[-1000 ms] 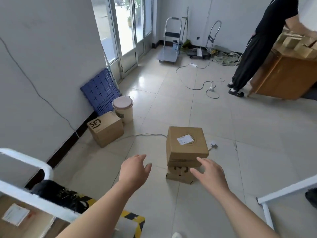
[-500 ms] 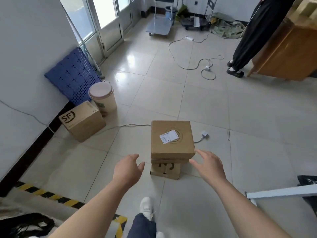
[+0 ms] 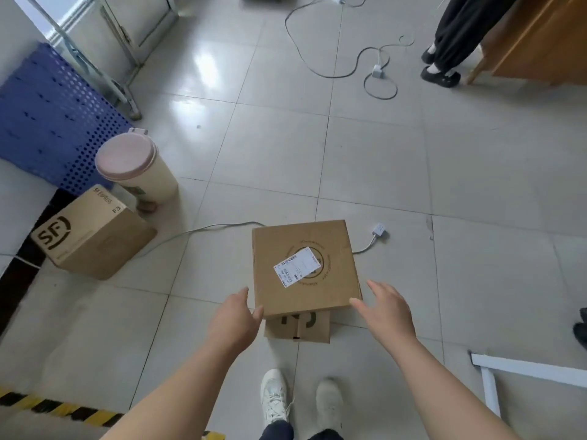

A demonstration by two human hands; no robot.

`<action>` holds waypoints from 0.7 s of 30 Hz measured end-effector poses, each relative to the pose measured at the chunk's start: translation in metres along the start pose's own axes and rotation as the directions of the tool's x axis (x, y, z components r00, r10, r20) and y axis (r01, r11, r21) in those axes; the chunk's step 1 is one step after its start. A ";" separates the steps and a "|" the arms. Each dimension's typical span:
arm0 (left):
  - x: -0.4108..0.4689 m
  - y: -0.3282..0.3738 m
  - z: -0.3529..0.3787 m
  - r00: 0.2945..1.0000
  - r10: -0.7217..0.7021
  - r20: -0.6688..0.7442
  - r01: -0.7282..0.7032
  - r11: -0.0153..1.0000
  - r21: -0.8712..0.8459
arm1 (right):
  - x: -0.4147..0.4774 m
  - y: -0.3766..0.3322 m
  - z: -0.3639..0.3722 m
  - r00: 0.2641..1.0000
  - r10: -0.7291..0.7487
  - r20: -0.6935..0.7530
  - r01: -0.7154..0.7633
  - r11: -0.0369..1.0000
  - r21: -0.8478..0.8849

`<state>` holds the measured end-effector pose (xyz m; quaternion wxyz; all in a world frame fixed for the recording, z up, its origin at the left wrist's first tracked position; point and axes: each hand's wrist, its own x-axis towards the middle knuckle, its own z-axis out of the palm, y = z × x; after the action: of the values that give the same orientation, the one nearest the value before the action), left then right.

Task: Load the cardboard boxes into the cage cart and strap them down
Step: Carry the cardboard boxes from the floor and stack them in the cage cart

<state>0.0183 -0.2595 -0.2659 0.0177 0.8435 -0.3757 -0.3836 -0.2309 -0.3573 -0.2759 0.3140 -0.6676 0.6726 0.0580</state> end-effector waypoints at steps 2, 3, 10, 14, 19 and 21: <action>0.031 0.006 0.015 1.000 -0.006 0.007 0.006 1.000 -0.011 | 0.033 0.006 0.019 0.999 0.032 0.039 -0.032 0.999 0.001; 0.046 0.009 0.024 1.000 -0.010 0.010 0.010 1.000 -0.019 | 0.050 0.009 0.030 0.998 0.045 0.053 -0.045 0.999 -0.002; 0.158 -0.009 0.096 0.997 -0.079 0.016 0.080 0.992 -0.099 | 0.155 0.037 0.105 0.990 0.100 0.104 -0.101 0.995 0.009; 0.202 -0.026 0.126 0.983 -0.180 0.026 0.181 0.958 -0.220 | 0.194 0.051 0.138 0.982 0.108 0.154 -0.115 0.993 0.032; 0.231 -0.038 0.145 0.970 -0.235 0.069 0.244 0.904 -0.352 | 0.221 0.054 0.157 0.981 0.069 0.179 -0.102 0.978 0.184; 0.232 -0.040 0.148 0.967 -0.248 0.062 0.252 0.886 -0.389 | 0.222 0.052 0.157 0.984 0.074 0.161 -0.107 0.973 0.203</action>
<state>0.0433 -0.3431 -0.5303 0.1353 0.8619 -0.1795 -0.4546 -0.2062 -0.4656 -0.5295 0.4305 -0.5927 0.6788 0.0514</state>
